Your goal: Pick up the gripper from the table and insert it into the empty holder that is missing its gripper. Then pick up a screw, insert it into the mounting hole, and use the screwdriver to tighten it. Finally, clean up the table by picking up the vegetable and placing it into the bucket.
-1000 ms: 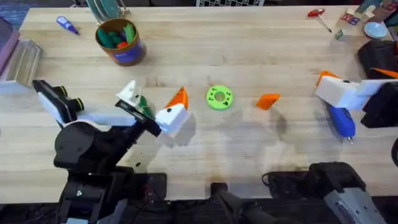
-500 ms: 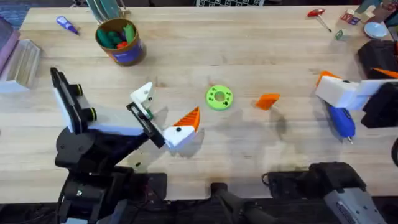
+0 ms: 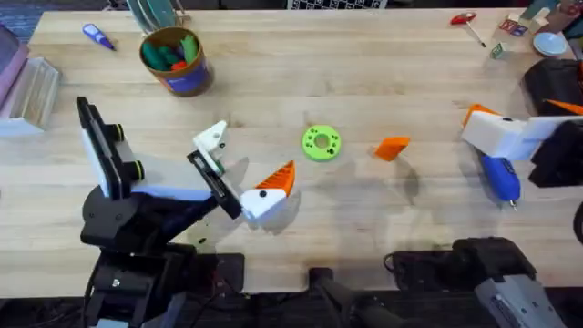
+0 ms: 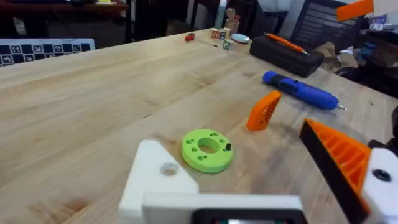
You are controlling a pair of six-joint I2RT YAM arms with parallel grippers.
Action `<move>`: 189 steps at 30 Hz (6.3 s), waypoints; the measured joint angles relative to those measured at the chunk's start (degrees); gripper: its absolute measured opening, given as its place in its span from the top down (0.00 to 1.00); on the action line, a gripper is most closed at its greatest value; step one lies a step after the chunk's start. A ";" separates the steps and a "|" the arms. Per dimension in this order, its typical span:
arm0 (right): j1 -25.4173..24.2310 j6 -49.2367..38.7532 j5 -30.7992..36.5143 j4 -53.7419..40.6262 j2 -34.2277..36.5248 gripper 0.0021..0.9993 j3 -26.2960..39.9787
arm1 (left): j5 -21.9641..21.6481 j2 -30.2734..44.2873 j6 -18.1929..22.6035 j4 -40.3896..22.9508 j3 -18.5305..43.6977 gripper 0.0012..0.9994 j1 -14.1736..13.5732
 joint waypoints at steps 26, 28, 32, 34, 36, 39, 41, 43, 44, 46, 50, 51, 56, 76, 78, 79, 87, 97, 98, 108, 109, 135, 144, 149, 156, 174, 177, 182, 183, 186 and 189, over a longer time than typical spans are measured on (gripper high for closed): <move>0.00 0.00 0.00 0.00 0.00 0.01 0.00 | 2.21 0.00 4.89 -0.13 0.00 0.01 0.00; 0.00 0.00 0.00 0.01 0.00 0.01 0.00 | 2.44 0.00 5.64 -0.17 0.00 0.01 0.00; 0.00 0.00 0.00 0.02 0.00 0.01 0.00 | 2.68 0.00 6.86 -0.19 0.00 0.01 0.01; 0.00 0.02 -0.16 0.00 0.00 0.01 0.00 | 2.80 0.00 7.14 -0.20 0.00 0.01 0.01; 0.00 0.02 -0.22 -0.80 0.00 0.01 0.00 | 2.82 0.00 7.30 -0.20 0.00 0.01 0.02; 0.00 0.29 -0.26 -2.37 0.00 0.01 0.00 | 2.82 0.00 7.51 -0.20 0.00 0.01 0.01; 0.00 0.44 -0.90 -2.52 0.10 0.01 0.00 | 2.82 0.00 7.63 -0.20 0.00 0.01 0.00; 0.00 0.02 -2.47 -2.54 0.94 0.01 0.07 | 2.82 0.00 7.65 -0.22 0.00 0.01 0.02; 0.00 -0.24 -3.41 -2.54 1.70 0.01 0.14 | 2.82 0.00 7.65 -0.20 0.00 0.01 0.00; 0.02 -2.91 -6.92 -5.58 8.17 0.01 1.80 | 2.82 0.00 7.65 -0.22 0.00 0.01 0.01; 1.05 -9.12 -7.90 -12.19 16.71 0.01 5.46 | 2.82 0.00 7.65 -0.22 0.00 0.01 0.01; 1.47 -10.98 -7.93 -12.80 18.89 0.01 6.15 | 2.82 0.00 7.65 -0.22 0.00 0.01 0.00; 2.82 -17.65 -8.39 -11.60 28.11 0.01 6.84 | 2.82 0.00 7.65 -0.22 0.00 0.01 0.01; 10.67 -32.21 -4.50 -5.55 54.42 0.14 6.84 | 2.82 0.00 7.65 -0.22 0.00 0.01 0.02; 11.27 -32.35 -4.35 -5.53 54.51 0.16 6.84 | 2.82 0.00 7.65 -0.22 0.00 0.01 0.00; 11.58 -32.39 -4.28 -5.53 54.49 0.17 6.84 | 2.82 0.00 7.65 -0.22 0.00 0.01 0.02; 12.35 -33.00 -3.96 -5.39 54.49 0.57 6.84 | 2.82 0.00 7.65 -0.22 0.00 0.01 0.01; 12.35 -33.16 -3.52 -4.68 54.39 0.98 6.84 | 2.82 0.00 7.67 -0.22 0.00 0.01 0.00; 12.35 -33.16 -3.52 -4.63 54.29 0.99 6.84 | 2.82 0.00 7.67 -0.22 0.00 0.01 0.00; 12.35 -28.93 -3.62 -5.38 40.43 0.99 7.08 | 2.82 0.00 7.67 -0.22 0.00 0.01 0.00; 12.22 -27.86 -4.19 -5.46 37.98 0.99 7.20 | 2.82 0.00 7.66 -0.22 0.00 0.01 0.01; 14.11 34.21 -61.27 58.54 40.20 0.99 -14.95 | 2.84 0.00 7.67 -0.22 0.00 0.01 0.02; 20.58 46.68 -71.86 71.52 55.89 0.99 -14.93 | 3.09 0.00 7.17 -0.22 0.00 0.01 0.02; 22.56 48.43 -74.87 71.89 59.24 0.99 -14.93 | 4.17 0.00 7.13 -0.24 0.00 0.01 0.02; 23.28 49.40 -76.48 72.06 60.97 0.99 -14.21 | 5.55 0.00 7.10 -0.33 0.00 0.01 0.01; 26.16 51.07 -77.63 72.14 65.87 0.99 -7.69 | 7.25 0.00 6.78 -0.52 0.00 0.01 0.02; 26.59 51.34 -78.17 72.26 67.78 0.99 -7.20 | 7.48 0.00 6.51 -0.57 0.00 0.01 0.02; 27.46 51.87 -78.60 72.57 69.40 0.99 -5.34 | 7.43 0.00 6.33 -0.57 0.00 0.01 0.02; 27.56 51.95 -78.60 72.54 69.67 0.99 -4.97 | 7.35 0.00 6.32 -0.57 0.00 0.01 0.02; 27.77 52.26 -78.60 72.49 70.65 0.99 -3.90 | 7.28 0.00 6.32 -0.57 0.00 0.01 0.02; 28.16 52.61 -78.48 72.50 71.69 0.99 -2.95 | 7.26 0.00 6.32 -0.57 0.00 0.01 0.02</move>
